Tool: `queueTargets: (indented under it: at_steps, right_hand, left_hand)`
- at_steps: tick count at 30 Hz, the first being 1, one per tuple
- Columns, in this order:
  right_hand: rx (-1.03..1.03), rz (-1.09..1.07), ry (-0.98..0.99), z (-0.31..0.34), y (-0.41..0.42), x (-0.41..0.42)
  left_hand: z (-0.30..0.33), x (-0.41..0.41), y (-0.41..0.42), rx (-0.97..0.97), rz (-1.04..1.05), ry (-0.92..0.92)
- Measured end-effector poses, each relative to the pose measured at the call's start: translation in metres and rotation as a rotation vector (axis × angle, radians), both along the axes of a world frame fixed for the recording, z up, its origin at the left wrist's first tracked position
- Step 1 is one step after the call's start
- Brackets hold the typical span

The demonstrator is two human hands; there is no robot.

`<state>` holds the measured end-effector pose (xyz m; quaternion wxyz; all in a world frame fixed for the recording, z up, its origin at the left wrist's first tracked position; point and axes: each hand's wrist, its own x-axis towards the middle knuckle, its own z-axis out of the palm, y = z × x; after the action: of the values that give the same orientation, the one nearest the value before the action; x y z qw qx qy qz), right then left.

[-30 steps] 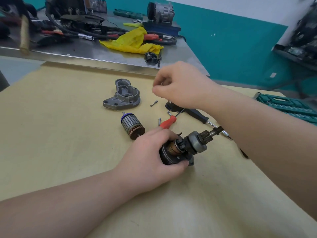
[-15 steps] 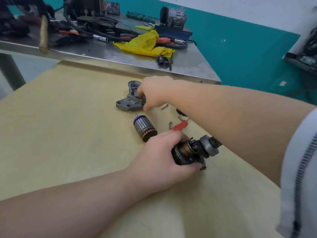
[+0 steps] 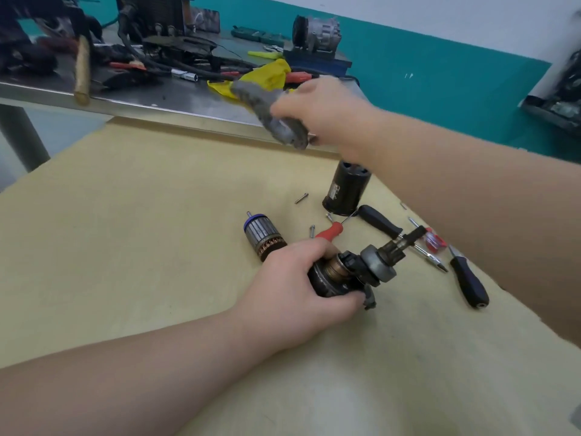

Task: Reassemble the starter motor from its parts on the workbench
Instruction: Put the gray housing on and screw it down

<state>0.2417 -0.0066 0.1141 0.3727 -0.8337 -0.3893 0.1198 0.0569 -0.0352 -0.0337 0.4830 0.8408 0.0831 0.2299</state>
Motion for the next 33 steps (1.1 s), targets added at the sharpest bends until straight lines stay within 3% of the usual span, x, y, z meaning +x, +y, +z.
queueTargets:
  at_steps: [6, 13, 18, 27, 33]
  right_hand:
    - [0.363, -0.057, 0.343, 0.019, -0.098, 0.009]
    - [0.456, -0.010, 0.732, -0.049, -0.194, 0.017]
    - [0.672, -0.072, 0.853, -0.091, -0.216, 0.013]
    - [0.877, -0.211, 1.041, -0.108, -0.222, 0.010]
    - [0.861, -0.178, 1.207, -0.118, -0.218, 0.000]
  left_hand:
    - [-0.004, -0.013, -0.012, 0.521, -0.104, -0.164]
    - [-0.006, -0.011, -0.023, 0.717, -0.092, -0.190]
    - [-0.005, -0.011, -0.019, 0.606, -0.090, -0.120]
    - [-0.002, -0.008, 0.000, -0.001, -0.002, 0.010]
    - [-0.004, -0.009, 0.001, -0.001, -0.038, 0.036]
